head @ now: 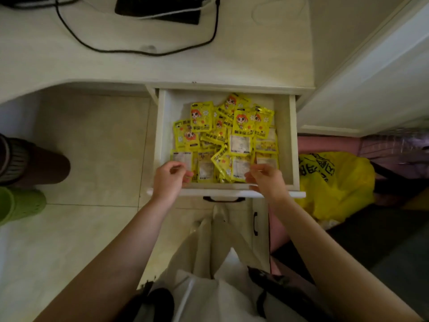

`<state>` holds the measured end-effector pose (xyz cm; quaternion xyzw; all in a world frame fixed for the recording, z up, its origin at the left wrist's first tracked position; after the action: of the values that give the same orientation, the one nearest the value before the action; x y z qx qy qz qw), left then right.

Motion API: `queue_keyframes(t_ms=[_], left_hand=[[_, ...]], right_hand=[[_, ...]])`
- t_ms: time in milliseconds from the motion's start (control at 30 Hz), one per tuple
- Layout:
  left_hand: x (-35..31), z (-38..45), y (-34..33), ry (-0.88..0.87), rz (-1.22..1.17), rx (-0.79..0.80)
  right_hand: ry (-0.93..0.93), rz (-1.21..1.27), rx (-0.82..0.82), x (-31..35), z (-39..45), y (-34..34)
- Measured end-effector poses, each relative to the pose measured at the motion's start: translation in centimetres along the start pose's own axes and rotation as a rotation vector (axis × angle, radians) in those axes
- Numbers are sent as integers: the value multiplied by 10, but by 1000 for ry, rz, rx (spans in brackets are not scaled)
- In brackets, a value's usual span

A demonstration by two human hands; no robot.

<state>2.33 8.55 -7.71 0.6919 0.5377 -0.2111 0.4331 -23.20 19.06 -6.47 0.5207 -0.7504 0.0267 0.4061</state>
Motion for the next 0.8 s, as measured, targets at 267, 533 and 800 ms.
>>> queue_keyframes(t_ms=[267,533,800], left_hand=[[57,-32,40,208,47,-3],[80,-36,23,641,-259,167],[72,-19,14,560,-216,139]], right_hand=[[-372,280,-60,-81,-49,4],[-550,608,-82,-98,-27,2],[-543,636,-150,-80,-5,5]])
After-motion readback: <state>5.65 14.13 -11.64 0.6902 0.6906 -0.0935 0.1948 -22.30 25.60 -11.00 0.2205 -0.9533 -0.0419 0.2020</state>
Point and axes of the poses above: each hand's wrist, its own z-axis towards the middle knuckle, its own y-axis out of the back of the hand, x = y × z, the point moved 9 cm from there along z, towards the middle knuckle, and after that the axes turned 10 degrees about -x, right-handed, at the moved point
